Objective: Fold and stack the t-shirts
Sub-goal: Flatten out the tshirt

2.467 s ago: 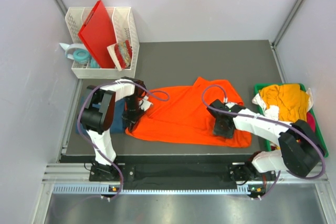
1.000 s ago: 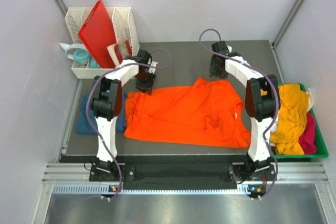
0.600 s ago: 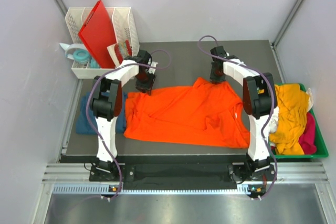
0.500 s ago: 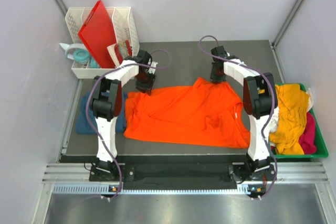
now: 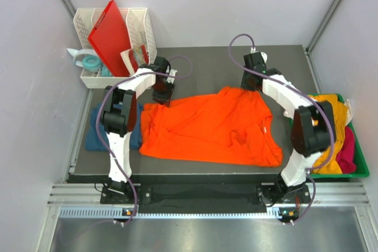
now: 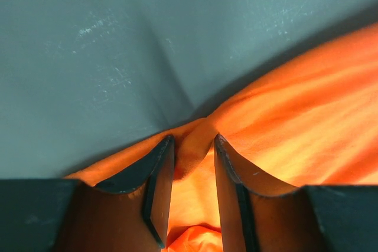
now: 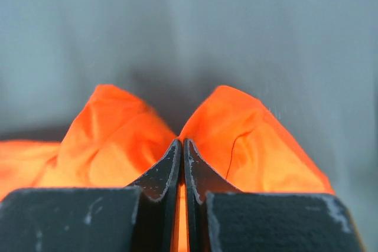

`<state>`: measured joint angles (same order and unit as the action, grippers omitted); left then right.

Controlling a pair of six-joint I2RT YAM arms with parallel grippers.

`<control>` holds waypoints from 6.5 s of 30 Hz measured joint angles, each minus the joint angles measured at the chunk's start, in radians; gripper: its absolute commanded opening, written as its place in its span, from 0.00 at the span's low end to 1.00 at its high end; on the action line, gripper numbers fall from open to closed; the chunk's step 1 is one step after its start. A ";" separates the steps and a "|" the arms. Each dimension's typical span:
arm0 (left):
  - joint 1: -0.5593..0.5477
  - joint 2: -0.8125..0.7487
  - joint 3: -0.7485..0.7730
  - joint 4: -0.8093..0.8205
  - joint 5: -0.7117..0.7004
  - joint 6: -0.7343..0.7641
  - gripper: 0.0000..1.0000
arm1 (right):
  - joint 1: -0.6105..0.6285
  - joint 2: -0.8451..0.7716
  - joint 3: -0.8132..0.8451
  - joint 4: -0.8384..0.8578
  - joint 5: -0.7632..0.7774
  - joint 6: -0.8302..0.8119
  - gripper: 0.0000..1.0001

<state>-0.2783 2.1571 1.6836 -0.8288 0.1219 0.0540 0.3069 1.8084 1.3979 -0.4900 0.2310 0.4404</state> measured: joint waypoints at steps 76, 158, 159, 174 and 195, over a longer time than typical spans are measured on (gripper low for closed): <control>-0.038 -0.067 -0.104 0.000 0.023 0.000 0.37 | 0.497 -0.637 -0.562 -0.287 0.169 0.435 0.57; 0.159 -0.206 -0.272 0.039 -0.079 -0.091 0.00 | 0.344 -0.643 -0.509 -0.311 0.343 0.367 0.00; 0.159 -0.208 -0.272 0.040 -0.078 -0.089 0.00 | 0.344 -0.643 -0.511 -0.310 0.343 0.368 0.00; 0.127 -0.473 -0.321 -0.070 0.105 -0.019 0.00 | 0.345 -0.647 -0.580 -0.306 0.325 0.396 0.00; 0.075 -0.409 -0.386 -0.111 0.062 0.010 0.46 | 0.345 -0.650 -0.599 -0.299 0.317 0.404 0.00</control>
<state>-0.2031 1.7485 1.2972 -0.9398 0.1837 0.0643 0.6521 1.1584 0.7990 -0.7887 0.5480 0.8448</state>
